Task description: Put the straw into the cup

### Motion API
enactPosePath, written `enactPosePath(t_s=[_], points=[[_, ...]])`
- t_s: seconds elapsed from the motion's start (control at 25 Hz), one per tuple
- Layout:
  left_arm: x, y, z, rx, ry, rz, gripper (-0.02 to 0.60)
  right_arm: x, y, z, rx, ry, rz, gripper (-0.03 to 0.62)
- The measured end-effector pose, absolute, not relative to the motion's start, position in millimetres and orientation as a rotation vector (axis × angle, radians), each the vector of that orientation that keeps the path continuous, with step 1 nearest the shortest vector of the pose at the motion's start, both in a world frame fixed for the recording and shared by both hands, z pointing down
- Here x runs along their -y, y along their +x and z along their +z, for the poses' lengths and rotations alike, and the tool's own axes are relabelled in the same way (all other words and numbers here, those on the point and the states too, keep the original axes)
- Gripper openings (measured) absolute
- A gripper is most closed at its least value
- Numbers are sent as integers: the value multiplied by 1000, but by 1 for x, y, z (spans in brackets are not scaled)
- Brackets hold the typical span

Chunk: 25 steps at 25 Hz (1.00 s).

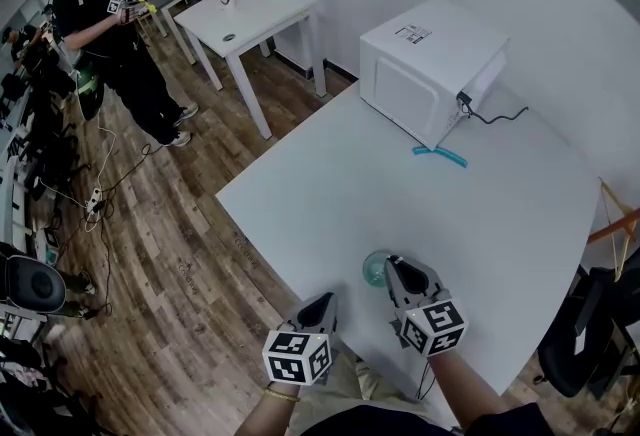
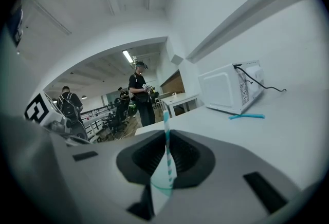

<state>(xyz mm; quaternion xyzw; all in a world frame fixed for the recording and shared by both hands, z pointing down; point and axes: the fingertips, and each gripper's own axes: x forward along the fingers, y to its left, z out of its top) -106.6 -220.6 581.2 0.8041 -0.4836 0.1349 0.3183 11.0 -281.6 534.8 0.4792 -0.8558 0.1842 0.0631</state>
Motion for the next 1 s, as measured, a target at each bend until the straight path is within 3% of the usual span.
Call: enactPosePath(t_s=[0.52, 0.56, 0.6, 0.64, 1.0], points=[[216, -101, 577, 1265, 2126, 357, 20, 284, 19, 539, 2541, 1486, 554, 50], [215, -101, 577, 1264, 2129, 357, 20, 283, 19, 540, 2535, 1488, 562, 95], [214, -101, 576, 1264, 2132, 357, 20, 283, 20, 541, 2527, 1492, 570, 194], [213, -101, 576, 1263, 2134, 357, 20, 282, 20, 542, 2519, 1495, 572, 223], [203, -95, 569, 1266, 2153, 357, 20, 270, 30, 539, 2489, 1527, 557, 249]])
